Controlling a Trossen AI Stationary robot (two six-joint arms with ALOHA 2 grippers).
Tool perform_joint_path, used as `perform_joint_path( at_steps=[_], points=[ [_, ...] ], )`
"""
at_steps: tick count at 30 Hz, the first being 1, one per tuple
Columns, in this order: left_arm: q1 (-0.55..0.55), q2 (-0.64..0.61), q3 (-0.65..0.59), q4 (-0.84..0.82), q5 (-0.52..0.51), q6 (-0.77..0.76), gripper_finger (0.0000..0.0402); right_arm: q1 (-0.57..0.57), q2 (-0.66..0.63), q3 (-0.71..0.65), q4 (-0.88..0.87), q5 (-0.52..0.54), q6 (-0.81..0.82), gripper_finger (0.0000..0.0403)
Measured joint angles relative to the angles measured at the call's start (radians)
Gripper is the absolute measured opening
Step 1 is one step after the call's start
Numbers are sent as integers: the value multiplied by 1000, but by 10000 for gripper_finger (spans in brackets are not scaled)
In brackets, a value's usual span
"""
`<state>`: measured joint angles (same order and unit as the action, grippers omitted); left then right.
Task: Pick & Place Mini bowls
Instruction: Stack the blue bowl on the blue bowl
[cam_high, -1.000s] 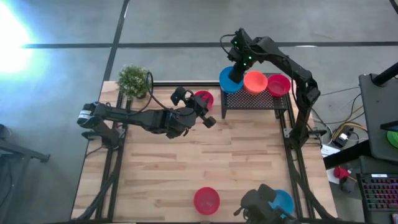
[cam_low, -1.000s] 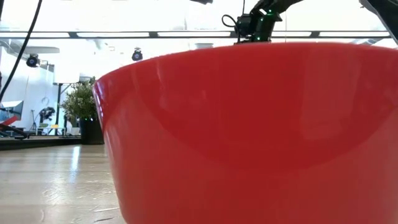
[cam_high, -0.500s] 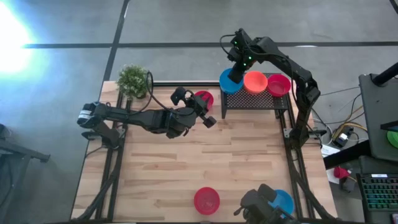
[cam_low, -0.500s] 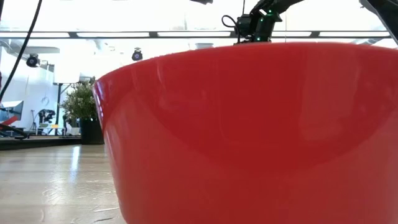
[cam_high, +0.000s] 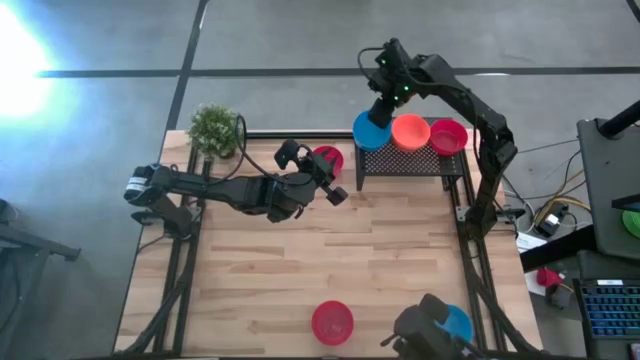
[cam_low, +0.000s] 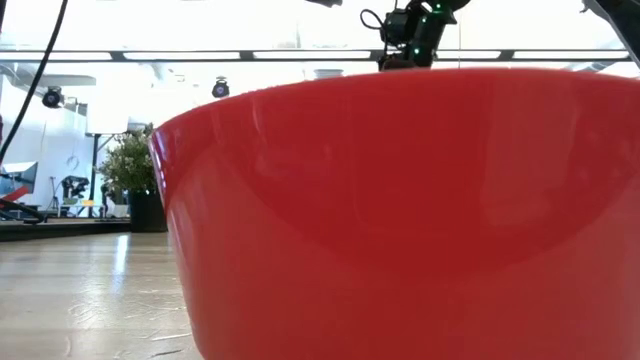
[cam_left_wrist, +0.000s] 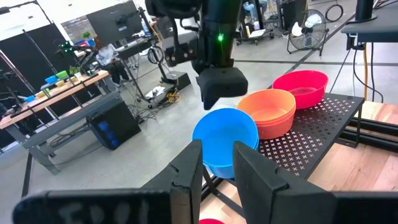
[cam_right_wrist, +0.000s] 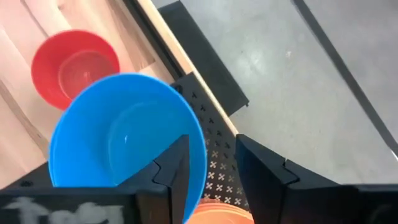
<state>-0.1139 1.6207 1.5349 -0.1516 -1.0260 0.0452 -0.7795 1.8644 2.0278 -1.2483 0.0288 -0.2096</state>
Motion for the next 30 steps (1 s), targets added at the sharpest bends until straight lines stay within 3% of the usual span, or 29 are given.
perform_joint_path(
  at_steps=[13,30],
  points=[
    [0,0,0,0,0,0,84,-5,0,-72,64,-1,45,13],
    [0,0,0,-2,1,0,84,-8,-16,-153,67,-1,46,8]
  ],
)
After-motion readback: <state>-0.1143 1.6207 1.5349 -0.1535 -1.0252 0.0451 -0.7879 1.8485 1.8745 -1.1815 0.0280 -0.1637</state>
